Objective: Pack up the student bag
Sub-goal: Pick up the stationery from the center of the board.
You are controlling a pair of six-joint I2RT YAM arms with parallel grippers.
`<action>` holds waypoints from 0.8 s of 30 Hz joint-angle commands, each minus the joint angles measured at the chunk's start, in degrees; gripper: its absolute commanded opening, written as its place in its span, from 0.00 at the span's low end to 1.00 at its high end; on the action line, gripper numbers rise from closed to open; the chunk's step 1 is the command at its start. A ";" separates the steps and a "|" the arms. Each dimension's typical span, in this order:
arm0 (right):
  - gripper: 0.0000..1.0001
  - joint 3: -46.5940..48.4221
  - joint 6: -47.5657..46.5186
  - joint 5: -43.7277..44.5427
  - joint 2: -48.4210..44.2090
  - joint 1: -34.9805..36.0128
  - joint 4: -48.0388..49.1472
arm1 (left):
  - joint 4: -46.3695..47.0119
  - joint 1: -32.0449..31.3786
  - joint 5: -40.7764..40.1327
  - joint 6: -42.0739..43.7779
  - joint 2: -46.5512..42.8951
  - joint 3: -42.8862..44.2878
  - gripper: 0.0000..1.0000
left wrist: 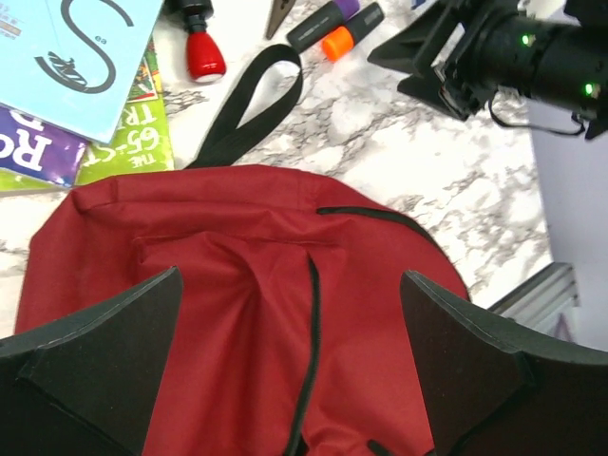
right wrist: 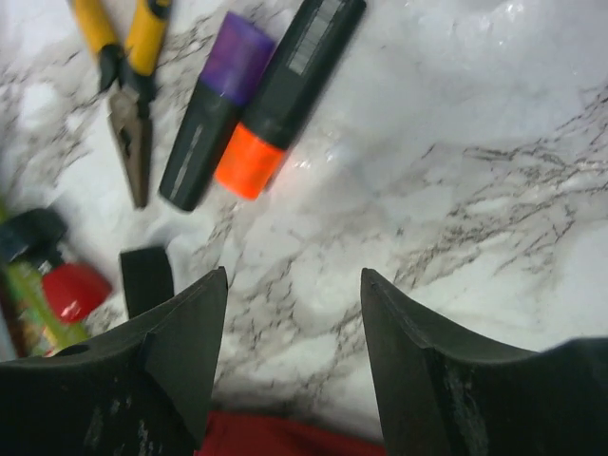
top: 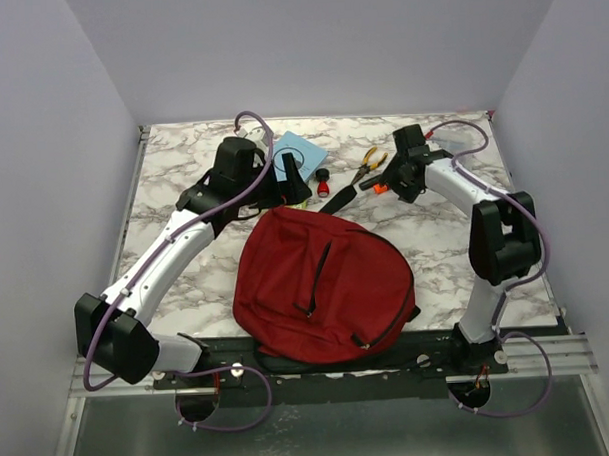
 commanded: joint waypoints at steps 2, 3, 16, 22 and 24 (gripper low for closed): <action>0.62 6.62 3.95 9.27 7.58 0.03 -5.62 | -2.82 -1.92 -2.53 6.71 -0.67 -0.32 0.99; 0.62 7.10 3.94 9.46 8.64 -0.02 -4.78 | -3.12 -2.58 -2.28 7.14 -0.28 0.06 0.98; 0.61 13.99 4.44 12.09 17.48 0.02 -4.97 | -4.79 -5.93 -0.89 8.20 2.37 1.81 0.98; 0.61 15.90 4.33 11.69 19.10 0.02 -5.02 | -4.88 -6.11 -0.16 8.17 2.92 1.99 0.98; 0.61 16.51 4.42 11.87 19.76 0.00 -5.23 | -4.95 -6.11 0.01 8.17 3.14 2.08 0.98</action>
